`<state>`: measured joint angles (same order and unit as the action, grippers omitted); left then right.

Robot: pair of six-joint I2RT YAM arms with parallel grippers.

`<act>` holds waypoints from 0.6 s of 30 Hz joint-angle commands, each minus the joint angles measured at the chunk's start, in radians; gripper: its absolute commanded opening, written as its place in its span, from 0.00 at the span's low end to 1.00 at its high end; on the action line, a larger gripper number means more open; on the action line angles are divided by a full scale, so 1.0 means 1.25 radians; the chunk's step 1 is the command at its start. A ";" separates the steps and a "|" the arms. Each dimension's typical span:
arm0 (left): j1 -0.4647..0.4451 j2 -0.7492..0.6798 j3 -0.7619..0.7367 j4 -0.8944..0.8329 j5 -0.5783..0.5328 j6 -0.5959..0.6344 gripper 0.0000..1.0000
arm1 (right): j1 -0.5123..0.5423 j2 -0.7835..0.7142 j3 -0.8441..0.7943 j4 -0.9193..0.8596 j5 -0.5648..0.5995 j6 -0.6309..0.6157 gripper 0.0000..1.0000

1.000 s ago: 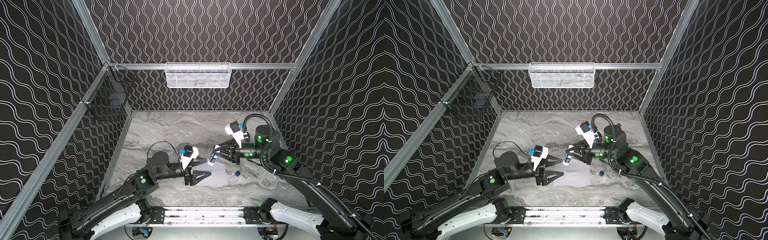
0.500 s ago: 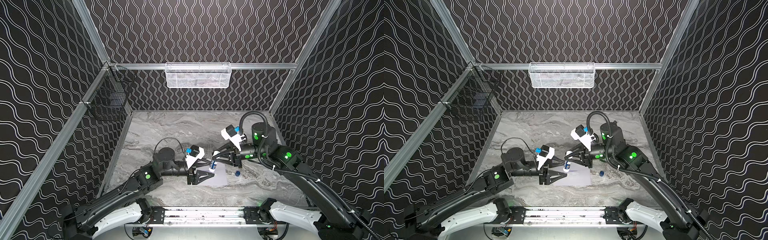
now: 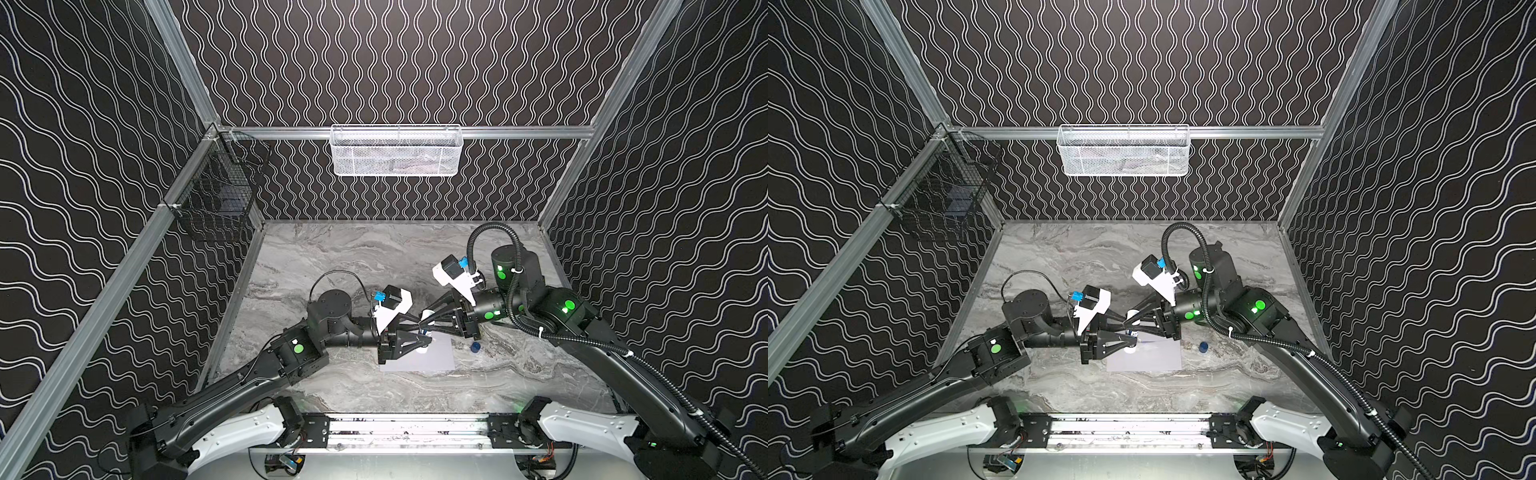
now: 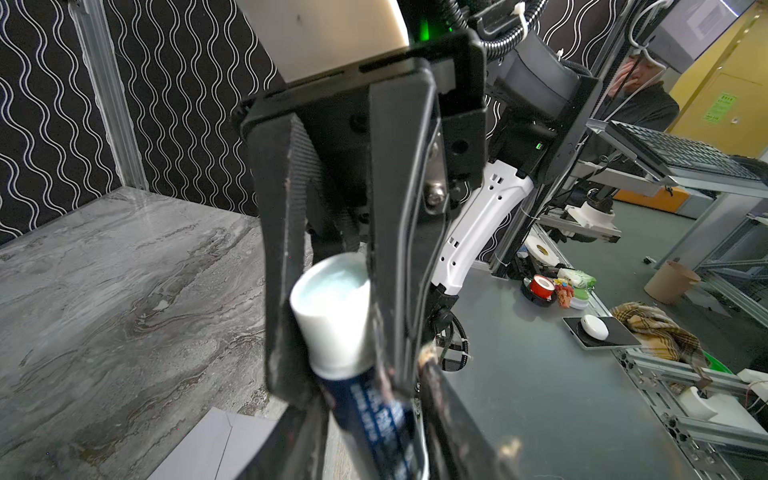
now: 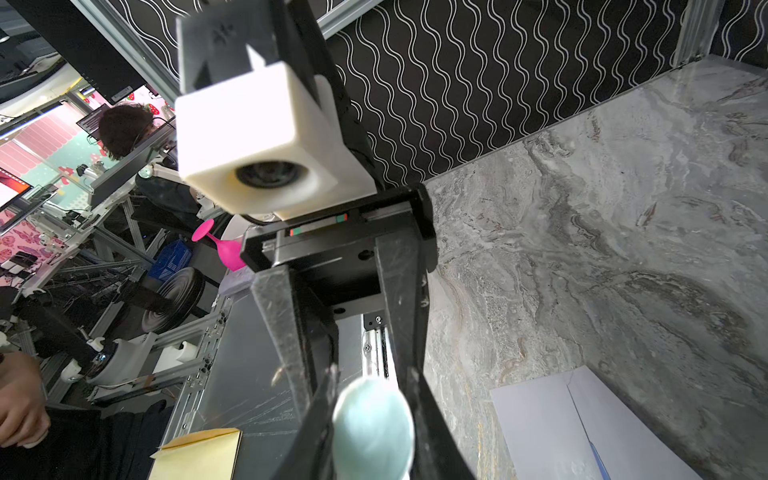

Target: Place the letter into the envelope and seal it

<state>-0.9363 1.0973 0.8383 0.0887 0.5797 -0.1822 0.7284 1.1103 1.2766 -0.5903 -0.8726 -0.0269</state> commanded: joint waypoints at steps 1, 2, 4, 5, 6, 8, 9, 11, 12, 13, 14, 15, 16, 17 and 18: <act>0.000 0.009 0.013 0.030 0.006 -0.001 0.34 | 0.008 0.007 0.008 -0.010 -0.014 -0.012 0.00; 0.000 0.011 0.013 0.031 0.006 -0.003 0.34 | 0.011 0.007 0.009 -0.011 -0.010 -0.010 0.00; 0.001 0.013 0.013 0.039 0.010 -0.009 0.30 | 0.015 0.008 0.009 -0.011 -0.006 -0.009 0.00; 0.000 0.014 0.013 0.042 0.012 -0.011 0.28 | 0.016 0.008 0.008 -0.011 -0.004 -0.008 0.00; 0.000 0.016 0.013 0.043 0.013 -0.013 0.26 | 0.018 0.008 0.008 -0.009 -0.003 -0.007 0.00; 0.000 0.019 0.015 0.039 0.014 -0.016 0.21 | 0.021 0.008 0.007 -0.012 0.003 -0.007 0.00; 0.000 0.021 0.017 0.036 0.014 -0.017 0.19 | 0.022 0.010 0.008 -0.015 0.005 -0.008 0.00; 0.000 0.022 0.019 0.032 0.011 -0.022 0.13 | 0.022 0.012 0.011 -0.019 0.007 -0.009 0.00; 0.000 0.022 0.019 0.033 0.013 -0.025 0.10 | 0.022 0.012 0.012 -0.021 0.010 -0.008 0.00; 0.000 0.021 0.018 0.035 0.011 -0.031 0.06 | 0.022 0.013 0.013 -0.021 0.014 -0.008 0.00; 0.000 0.019 0.016 0.037 0.008 -0.037 0.03 | 0.022 0.013 0.015 -0.020 0.020 -0.005 0.00; 0.000 0.019 0.013 0.040 0.006 -0.044 0.00 | 0.022 0.013 0.019 -0.021 0.029 -0.002 0.09; 0.000 0.015 0.008 0.043 0.000 -0.050 0.00 | 0.022 0.012 0.024 -0.024 0.038 -0.002 0.17; 0.000 0.011 0.003 0.044 -0.009 -0.058 0.00 | 0.021 0.010 0.033 -0.031 0.049 -0.005 0.28; 0.000 0.007 -0.002 0.042 -0.019 -0.064 0.00 | 0.021 0.007 0.042 -0.035 0.071 -0.003 0.41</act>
<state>-0.9348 1.1091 0.8429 0.0608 0.5716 -0.2775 0.7506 1.1213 1.3041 -0.6422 -0.8043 -0.0647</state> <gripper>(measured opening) 0.173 0.283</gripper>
